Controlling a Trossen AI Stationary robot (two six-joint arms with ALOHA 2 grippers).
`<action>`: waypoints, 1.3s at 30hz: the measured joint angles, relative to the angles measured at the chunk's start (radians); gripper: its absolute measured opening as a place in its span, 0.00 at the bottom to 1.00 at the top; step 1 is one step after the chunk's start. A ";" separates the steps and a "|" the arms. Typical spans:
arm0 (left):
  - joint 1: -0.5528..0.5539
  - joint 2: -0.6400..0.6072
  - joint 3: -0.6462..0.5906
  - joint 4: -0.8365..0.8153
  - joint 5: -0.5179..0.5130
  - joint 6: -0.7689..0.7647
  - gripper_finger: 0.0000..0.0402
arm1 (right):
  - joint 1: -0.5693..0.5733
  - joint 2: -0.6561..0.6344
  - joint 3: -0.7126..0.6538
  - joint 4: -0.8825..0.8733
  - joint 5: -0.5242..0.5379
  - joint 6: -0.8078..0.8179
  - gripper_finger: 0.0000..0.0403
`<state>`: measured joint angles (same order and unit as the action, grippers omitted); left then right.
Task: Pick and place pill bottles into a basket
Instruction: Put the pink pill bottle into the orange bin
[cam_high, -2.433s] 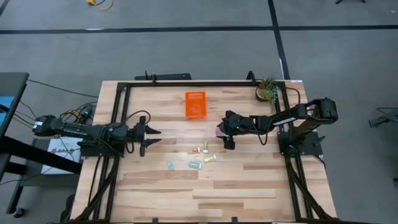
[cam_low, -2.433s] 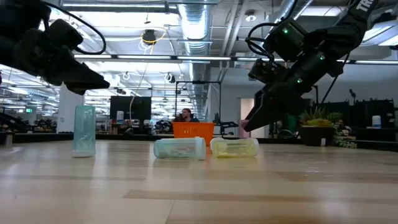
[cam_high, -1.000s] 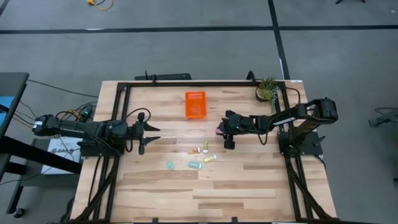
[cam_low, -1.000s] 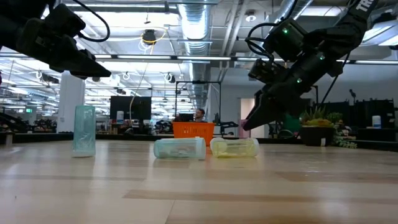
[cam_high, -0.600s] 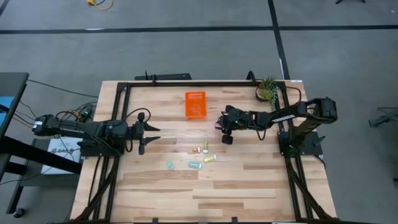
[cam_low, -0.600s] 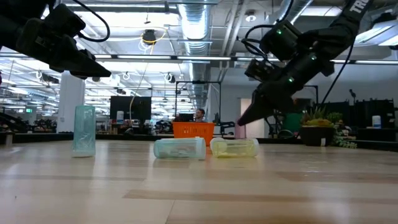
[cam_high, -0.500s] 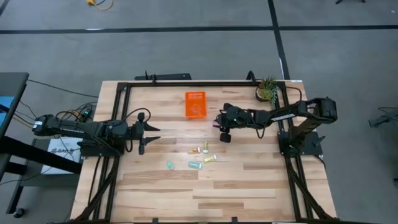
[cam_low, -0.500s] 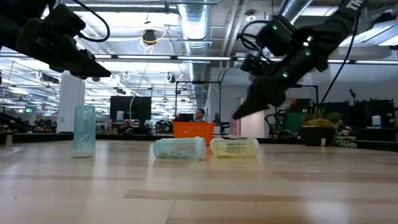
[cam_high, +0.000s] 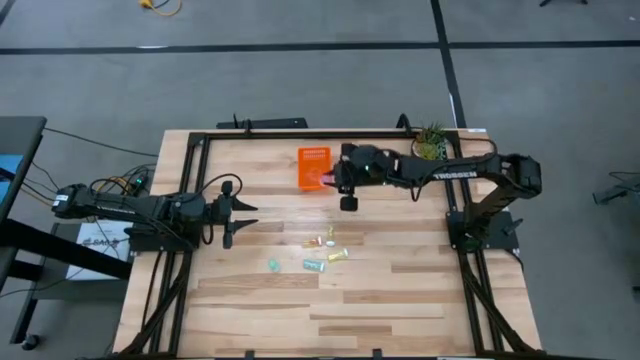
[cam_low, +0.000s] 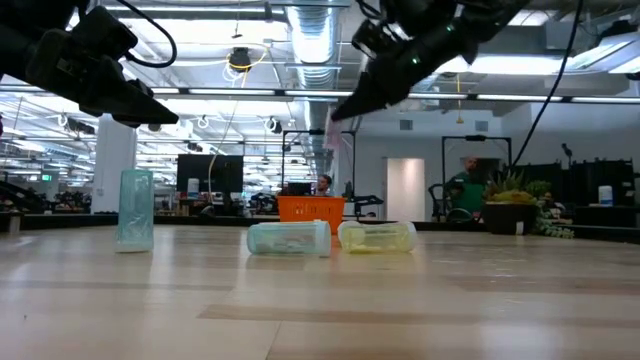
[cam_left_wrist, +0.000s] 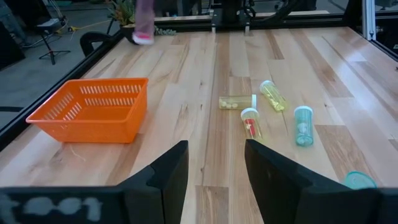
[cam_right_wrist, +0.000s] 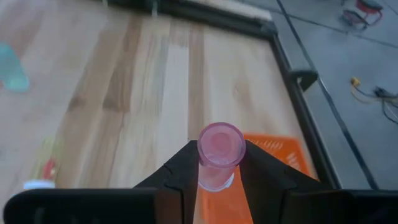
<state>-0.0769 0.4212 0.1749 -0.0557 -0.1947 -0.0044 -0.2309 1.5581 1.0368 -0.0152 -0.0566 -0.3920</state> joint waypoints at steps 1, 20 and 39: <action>0.000 0.000 0.000 0.000 0.000 0.000 0.37 | -0.016 0.000 0.011 0.001 -0.030 0.000 0.24; 0.000 0.000 0.000 -0.013 -0.001 -0.005 0.37 | -0.242 0.240 0.122 0.022 -0.187 0.026 0.24; 0.000 0.000 -0.001 -0.042 0.004 -0.035 0.37 | -0.208 0.394 0.222 -0.067 -0.206 0.062 0.24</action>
<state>-0.0771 0.4212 0.1741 -0.0975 -0.1909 -0.0396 -0.4385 1.9526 1.2587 -0.0818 -0.2626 -0.3296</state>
